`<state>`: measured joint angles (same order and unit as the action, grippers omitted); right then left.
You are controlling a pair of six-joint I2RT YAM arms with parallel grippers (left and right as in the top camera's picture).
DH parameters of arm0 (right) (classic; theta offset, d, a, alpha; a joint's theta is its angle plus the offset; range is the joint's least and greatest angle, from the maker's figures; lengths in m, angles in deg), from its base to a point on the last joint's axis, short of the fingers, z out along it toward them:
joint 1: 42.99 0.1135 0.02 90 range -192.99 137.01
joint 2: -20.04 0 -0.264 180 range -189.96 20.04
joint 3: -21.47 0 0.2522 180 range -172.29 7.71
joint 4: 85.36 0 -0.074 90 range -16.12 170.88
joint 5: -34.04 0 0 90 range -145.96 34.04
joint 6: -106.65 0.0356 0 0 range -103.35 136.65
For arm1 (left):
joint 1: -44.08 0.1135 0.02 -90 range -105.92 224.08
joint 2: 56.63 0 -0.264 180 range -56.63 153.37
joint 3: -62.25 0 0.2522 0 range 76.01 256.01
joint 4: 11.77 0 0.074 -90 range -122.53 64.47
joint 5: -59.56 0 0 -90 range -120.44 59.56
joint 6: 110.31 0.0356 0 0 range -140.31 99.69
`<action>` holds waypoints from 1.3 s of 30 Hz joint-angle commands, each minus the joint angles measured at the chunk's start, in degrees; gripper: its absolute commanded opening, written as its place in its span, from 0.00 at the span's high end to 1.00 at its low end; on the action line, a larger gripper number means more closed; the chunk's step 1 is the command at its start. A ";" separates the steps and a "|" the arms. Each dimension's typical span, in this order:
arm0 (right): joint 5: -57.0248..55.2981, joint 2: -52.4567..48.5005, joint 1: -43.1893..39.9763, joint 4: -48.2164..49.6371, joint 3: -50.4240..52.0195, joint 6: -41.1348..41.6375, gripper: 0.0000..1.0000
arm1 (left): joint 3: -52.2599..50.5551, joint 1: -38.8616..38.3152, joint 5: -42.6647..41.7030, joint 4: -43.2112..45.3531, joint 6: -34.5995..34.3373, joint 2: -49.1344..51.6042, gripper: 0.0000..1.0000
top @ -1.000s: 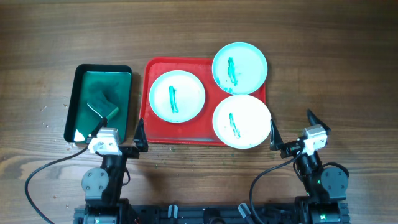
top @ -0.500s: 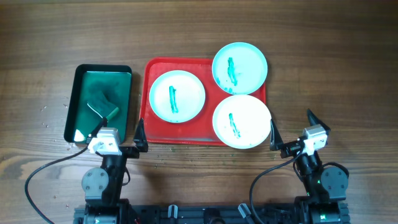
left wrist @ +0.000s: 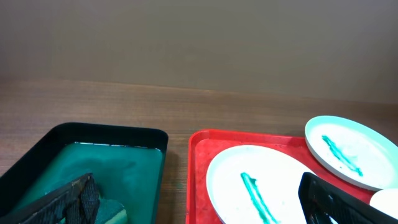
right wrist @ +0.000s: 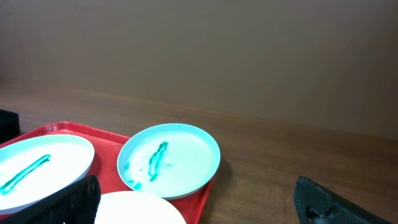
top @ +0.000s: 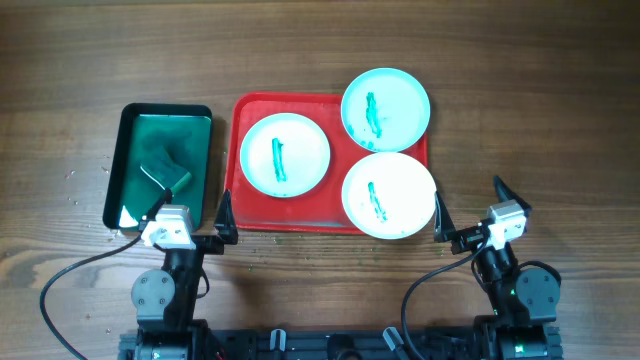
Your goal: Clean dirty plates on tray and stack at the side
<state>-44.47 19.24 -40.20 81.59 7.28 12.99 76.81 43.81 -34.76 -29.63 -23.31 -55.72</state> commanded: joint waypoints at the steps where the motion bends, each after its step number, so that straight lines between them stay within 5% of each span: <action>1: -0.52 -0.37 -0.17 0.15 0.13 0.81 0.00 | -0.44 -0.26 0.74 -0.04 1.27 0.13 0.00; 5: -3.30 -0.37 -0.17 1.25 0.13 3.74 0.00 | -0.42 -0.26 0.74 -0.02 -0.92 0.13 0.00; 8: -1.16 -0.37 -0.20 5.55 0.11 10.19 0.00 | 0.92 -0.24 3.34 1.27 -11.43 0.26 0.00; 12: 1.62 -2.32 -0.20 7.69 -3.91 15.82 0.00 | 8.66 -0.22 3.37 1.25 -11.37 4.79 0.00; 19: 11.65 -29.11 -0.20 6.51 -26.23 15.67 0.00 | 34.60 -0.22 1.09 -6.54 -10.93 32.30 0.00; 23: 23.82 -49.40 -0.20 -3.72 -46.80 15.61 0.00 | 54.23 -0.22 -1.62 -19.96 -10.64 49.27 0.00; 26: 30.80 -66.55 -0.20 -24.22 -66.90 10.19 0.00 | 70.49 -0.26 -4.00 -34.47 -4.48 61.31 0.00; 30: 27.26 -86.07 -0.17 -53.31 -90.97 -2.45 0.00 | 75.38 -0.26 -8.15 -42.32 -13.09 69.11 0.00; 32: 26.27 -91.78 -0.20 -53.42 -93.04 -5.29 0.00 | 75.34 -0.26 -9.90 -46.69 -14.12 71.25 0.00; 36: 30.62 -98.44 0.33 -51.25 -92.96 2.86 0.00 | 75.30 -0.20 -9.01 -49.75 -14.14 74.42 0.00; 39: 18.97 -101.57 6.69 -50.66 -92.96 7.39 0.00 | 75.30 -0.20 -8.87 -47.04 -14.38 74.64 0.00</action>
<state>-17.83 -80.49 -38.67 30.67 -84.58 15.39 151.51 43.74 -42.58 -78.66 -36.65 18.59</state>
